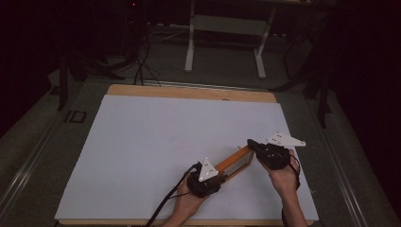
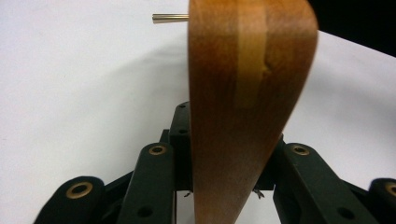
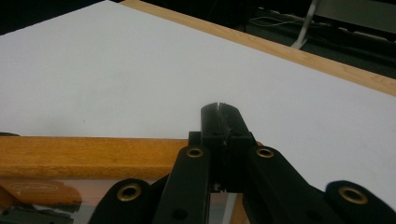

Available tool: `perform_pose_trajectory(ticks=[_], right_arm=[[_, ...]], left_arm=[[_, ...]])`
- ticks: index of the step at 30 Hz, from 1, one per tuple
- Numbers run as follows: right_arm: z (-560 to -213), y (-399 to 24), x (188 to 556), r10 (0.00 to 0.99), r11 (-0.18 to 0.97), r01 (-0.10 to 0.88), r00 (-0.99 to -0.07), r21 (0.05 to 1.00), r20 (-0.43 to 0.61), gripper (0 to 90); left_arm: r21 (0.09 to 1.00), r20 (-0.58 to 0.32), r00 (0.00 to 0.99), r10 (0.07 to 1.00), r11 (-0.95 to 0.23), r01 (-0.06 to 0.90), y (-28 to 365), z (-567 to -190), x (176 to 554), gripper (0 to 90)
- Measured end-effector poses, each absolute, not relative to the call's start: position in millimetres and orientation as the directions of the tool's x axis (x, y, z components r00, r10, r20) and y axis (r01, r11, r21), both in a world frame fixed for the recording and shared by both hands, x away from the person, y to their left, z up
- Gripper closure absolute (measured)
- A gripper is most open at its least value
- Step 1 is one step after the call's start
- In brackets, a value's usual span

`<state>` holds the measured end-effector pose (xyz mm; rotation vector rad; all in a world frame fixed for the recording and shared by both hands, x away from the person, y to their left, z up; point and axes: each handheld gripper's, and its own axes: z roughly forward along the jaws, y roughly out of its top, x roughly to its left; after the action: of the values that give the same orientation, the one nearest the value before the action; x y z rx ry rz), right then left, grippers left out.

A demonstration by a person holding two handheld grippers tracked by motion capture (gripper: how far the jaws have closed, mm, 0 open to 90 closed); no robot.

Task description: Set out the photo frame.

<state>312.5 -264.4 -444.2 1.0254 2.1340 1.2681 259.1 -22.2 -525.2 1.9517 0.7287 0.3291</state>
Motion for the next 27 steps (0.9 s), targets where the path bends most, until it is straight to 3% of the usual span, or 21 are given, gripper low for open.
perform_pose_trajectory(ticks=[11, 18, 22, 27], right_arm=[[-440.9, -269.7, 310.7, 0.799, 0.297, 0.36, -0.601, 0.884, -0.023, 81.7], [-430.9, -278.9, 306.7, 0.805, 0.267, 0.334, -0.593, 0.904, -0.019, 81.2], [-430.4, -280.1, 305.8, 0.803, 0.269, 0.33, -0.595, 0.905, -0.022, 81.2], [-429.2, -278.4, 304.6, 0.799, 0.275, 0.322, -0.6, 0.906, -0.029, 81.0]], left_arm=[[0.881, -0.046, 0.797, 0.602, -0.352, 0.317, -24.2, -513.0, 263.1, 69.2], [0.888, -0.068, 0.828, 0.556, -0.345, 0.305, -18.5, -482.0, 277.7, 69.2], [0.874, -0.125, 0.841, 0.527, -0.343, 0.344, -9.9, -460.4, 290.9, 69.2], [0.851, -0.107, 0.866, 0.488, -0.405, 0.334, 2.2, -431.9, 300.4, 69.4]])
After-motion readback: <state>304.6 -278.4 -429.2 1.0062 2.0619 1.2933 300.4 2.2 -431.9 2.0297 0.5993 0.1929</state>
